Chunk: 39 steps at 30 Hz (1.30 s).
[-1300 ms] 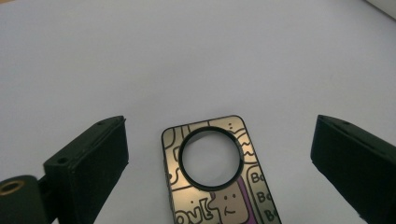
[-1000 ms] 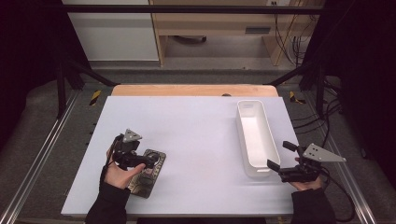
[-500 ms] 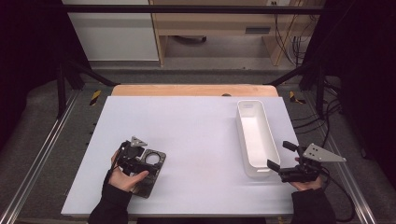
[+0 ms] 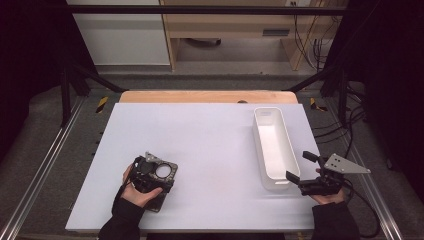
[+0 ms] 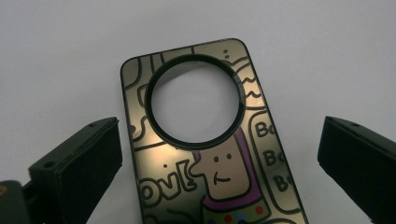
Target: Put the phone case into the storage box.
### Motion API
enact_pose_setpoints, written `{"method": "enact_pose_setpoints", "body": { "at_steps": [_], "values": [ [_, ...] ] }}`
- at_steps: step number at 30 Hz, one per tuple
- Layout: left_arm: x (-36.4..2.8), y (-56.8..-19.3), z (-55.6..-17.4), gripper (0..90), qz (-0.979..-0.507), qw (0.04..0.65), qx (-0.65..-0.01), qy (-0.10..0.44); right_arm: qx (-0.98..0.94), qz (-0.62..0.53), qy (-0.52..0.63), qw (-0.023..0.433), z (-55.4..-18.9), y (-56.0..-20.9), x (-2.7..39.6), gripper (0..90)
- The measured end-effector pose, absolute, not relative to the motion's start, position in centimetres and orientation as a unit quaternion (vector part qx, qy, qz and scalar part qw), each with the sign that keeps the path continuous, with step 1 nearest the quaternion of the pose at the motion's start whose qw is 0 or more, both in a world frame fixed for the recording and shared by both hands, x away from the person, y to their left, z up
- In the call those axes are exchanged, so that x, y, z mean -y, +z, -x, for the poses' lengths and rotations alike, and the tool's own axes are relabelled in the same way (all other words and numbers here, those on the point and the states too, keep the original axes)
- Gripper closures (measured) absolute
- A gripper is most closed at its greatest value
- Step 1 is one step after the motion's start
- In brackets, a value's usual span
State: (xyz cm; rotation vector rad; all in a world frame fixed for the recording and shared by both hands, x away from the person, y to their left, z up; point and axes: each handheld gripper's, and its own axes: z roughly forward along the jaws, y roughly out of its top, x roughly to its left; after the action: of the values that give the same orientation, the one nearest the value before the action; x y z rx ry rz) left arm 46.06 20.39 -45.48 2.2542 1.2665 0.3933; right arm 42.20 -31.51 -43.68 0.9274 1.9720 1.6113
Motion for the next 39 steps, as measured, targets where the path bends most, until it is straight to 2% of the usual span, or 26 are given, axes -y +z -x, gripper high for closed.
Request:
{"method": "enact_pose_setpoints", "body": {
  "at_steps": [13,23,39],
  "values": [
    [-20.1,-46.8,-46.2,1.1,-0.829,0.243,-0.48,0.15,-0.71,-0.334,0.582,0.214,-42.2,-43.6,31.5,0.2],
    [-20.1,-46.9,-46.1,7.1,-0.824,0.24,-0.488,0.16,-0.711,-0.334,0.581,0.214,-42.2,-43.7,31.5,0.2],
    [-19.9,-47.0,-46.2,7.5,-0.821,0.22,-0.505,0.15,-0.71,-0.333,0.582,0.214,-42.2,-43.6,31.5,0.2]
  ]
}}
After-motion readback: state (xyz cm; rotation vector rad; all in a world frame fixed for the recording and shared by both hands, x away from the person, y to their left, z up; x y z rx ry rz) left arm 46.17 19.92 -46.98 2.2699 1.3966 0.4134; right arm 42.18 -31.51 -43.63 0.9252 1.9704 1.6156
